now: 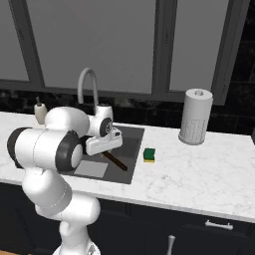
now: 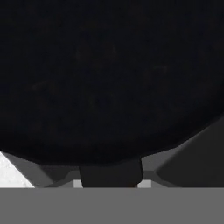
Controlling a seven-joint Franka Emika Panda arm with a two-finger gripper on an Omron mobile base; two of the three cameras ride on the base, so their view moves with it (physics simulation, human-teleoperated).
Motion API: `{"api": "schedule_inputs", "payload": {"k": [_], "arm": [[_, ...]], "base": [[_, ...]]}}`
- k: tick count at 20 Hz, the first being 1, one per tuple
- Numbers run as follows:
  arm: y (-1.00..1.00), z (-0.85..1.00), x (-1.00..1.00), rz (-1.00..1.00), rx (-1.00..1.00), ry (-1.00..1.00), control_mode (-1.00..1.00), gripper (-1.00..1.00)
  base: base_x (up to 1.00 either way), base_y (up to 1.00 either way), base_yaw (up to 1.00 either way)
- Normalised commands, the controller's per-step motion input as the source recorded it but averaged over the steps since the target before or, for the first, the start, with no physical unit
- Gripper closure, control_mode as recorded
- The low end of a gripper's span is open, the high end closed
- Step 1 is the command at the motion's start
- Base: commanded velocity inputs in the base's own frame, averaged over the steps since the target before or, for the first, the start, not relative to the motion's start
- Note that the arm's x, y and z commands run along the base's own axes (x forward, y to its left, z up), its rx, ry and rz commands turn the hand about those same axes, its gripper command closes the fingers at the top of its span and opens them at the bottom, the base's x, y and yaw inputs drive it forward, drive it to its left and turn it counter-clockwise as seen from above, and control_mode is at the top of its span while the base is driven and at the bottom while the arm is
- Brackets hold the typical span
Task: Pick the pan and sponge and place them into the sink. Then turn on the water.
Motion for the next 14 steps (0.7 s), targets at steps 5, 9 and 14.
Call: {"api": "schedule_inputs", "payload": {"k": [5,9,14], "arm": [[0.04,-0.06,0.01,0.02,0.0,0.04,-1.0,1.0],[0.31,-0.33,0.16,0.03,0.0,0.0,-1.0,1.0],[0.39,-0.35,0.15,0.05,0.0,0.0,-1.0,1.0]], "base": [[0.0,0.0,0.0],[0.0,0.0,0.0],[0.0,0.0,0.0]]}}
